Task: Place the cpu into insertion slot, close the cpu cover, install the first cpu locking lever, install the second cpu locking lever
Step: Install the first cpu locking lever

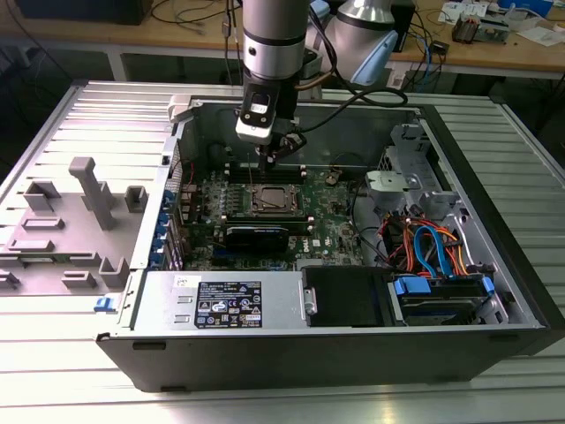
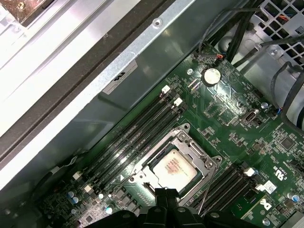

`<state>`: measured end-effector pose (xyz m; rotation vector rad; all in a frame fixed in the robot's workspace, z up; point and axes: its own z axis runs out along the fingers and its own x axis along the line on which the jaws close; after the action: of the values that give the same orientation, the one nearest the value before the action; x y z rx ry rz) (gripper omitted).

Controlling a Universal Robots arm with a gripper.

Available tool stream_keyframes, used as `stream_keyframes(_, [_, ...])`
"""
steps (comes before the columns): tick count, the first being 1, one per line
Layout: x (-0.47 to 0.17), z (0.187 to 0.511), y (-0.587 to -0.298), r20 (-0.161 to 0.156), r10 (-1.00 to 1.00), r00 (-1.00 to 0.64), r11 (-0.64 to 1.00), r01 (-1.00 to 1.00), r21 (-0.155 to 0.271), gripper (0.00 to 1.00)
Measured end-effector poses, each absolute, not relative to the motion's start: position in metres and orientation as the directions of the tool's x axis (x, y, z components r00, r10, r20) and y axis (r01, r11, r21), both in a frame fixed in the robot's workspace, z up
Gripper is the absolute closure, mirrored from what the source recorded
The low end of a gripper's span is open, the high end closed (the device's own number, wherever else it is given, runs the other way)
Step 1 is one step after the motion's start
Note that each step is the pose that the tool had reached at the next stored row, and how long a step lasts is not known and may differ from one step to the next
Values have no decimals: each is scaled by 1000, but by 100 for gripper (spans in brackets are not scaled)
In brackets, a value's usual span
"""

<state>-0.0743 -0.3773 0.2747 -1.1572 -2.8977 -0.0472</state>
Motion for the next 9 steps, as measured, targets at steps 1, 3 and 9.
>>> stream_keyframes(1, [-74, 275, -377, 31, 683, -729, 729, 684, 20, 89])
stream_keyframes(3, [-74, 275, -377, 31, 674, -738, 738, 675, 20, 89])
stream_keyframes(9, [-74, 275, -377, 31, 658, -752, 752, 659, 20, 89])
